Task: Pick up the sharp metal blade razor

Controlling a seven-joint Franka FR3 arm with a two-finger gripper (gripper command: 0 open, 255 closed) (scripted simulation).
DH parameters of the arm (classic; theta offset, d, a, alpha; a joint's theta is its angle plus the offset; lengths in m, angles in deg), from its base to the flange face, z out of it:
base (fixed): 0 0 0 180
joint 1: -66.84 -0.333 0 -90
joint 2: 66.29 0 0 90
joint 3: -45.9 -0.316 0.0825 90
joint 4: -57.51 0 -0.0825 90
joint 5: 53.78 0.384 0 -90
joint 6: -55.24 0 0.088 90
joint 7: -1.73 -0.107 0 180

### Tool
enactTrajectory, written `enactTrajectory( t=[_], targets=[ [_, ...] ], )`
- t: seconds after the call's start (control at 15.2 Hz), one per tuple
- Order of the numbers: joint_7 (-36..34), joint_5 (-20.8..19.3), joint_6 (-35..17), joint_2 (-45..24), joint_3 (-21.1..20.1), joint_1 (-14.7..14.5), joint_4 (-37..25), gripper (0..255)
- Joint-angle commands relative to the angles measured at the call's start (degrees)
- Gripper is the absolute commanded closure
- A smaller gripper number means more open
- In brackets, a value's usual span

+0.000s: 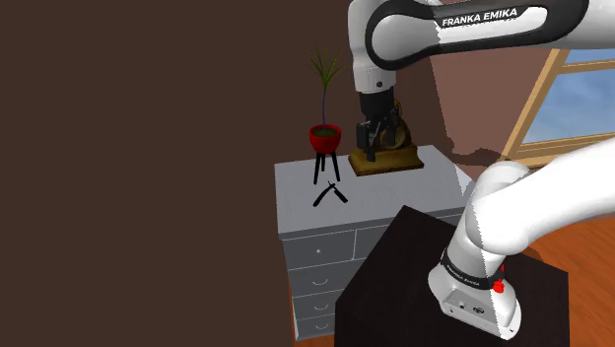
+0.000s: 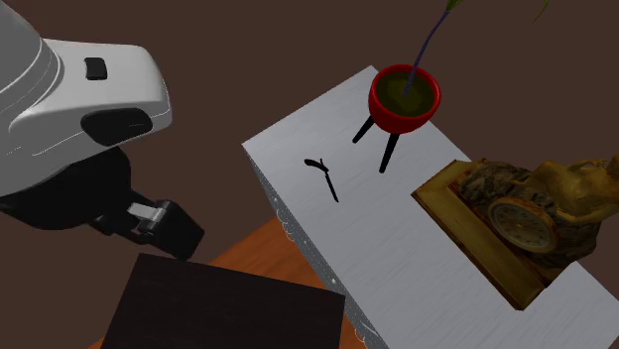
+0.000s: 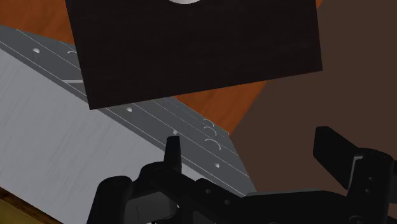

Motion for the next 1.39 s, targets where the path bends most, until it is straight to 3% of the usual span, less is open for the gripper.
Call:
enactTrajectory(
  t=[0.0,0.73,1.32],
  targets=[
    [0.00,0.00,0.00,0.00,0.00,0.00,0.00,0],
    [21.68,-8.38,-19.86,-14.23,10.29,0.18,4.47,0],
    [38.73,-9.49,-35.55,-33.42,16.37,-0.46,-0.36,0]
  ],
)
